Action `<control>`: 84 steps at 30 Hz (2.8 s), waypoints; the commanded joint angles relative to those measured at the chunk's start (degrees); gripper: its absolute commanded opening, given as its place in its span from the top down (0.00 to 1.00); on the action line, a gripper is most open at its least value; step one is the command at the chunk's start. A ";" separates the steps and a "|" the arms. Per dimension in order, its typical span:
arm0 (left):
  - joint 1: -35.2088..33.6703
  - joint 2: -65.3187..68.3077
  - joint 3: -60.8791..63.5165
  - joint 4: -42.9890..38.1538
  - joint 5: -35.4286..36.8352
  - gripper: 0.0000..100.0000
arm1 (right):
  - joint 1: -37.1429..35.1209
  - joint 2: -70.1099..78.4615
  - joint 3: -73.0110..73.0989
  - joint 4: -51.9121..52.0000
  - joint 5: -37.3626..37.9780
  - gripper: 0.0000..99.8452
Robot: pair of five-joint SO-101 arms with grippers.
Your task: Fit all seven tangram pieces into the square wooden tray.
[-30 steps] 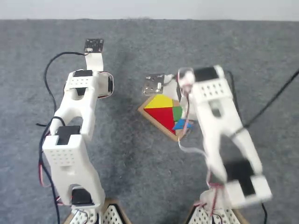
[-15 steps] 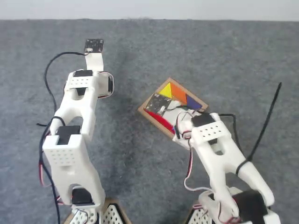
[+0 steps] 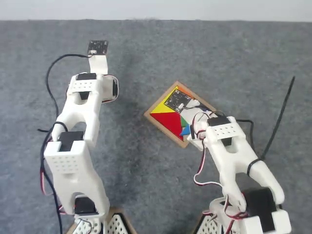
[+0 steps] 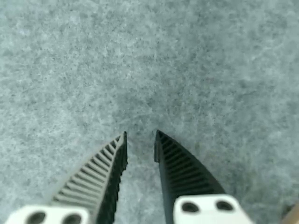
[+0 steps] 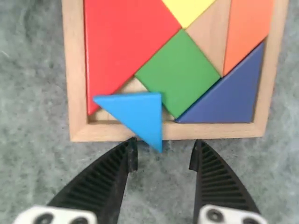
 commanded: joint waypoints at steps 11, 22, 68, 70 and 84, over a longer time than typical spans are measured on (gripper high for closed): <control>0.44 -0.97 -0.22 -0.79 0.35 0.91 | 1.19 8.22 -10.20 0.04 2.73 0.80; 0.44 -0.97 -0.22 -0.79 0.35 0.91 | 4.44 9.63 -13.54 0.04 2.64 0.80; 0.00 -106.11 94.11 -31.91 -6.07 0.98 | 24.57 -89.19 42.29 25.54 -14.33 0.99; -0.09 -111.74 93.85 -26.29 -6.07 0.98 | 25.98 -92.09 43.78 27.38 -14.24 0.99; 0.09 -133.27 93.85 8.97 -6.07 0.98 | 26.59 -91.47 47.65 27.38 -14.15 0.99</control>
